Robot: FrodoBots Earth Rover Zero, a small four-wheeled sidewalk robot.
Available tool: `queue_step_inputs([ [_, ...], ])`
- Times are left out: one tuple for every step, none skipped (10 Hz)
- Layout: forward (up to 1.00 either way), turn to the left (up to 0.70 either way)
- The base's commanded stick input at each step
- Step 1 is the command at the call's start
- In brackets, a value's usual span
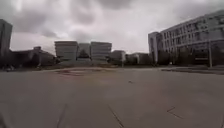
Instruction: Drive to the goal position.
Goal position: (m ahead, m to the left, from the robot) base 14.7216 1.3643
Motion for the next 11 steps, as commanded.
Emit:
queue_step_inputs([
  [0.70,0.00],
  [0.70,0.00],
  [0.70,0.00],
  [0.70,0.00],
  [0.70,0.00],
  [0.70,0.00],
  [0.70,0.00],
  [0.70,0.01],
  [0.70,0.03],
  [0.70,0.10],
  [0.70,0.21],
])
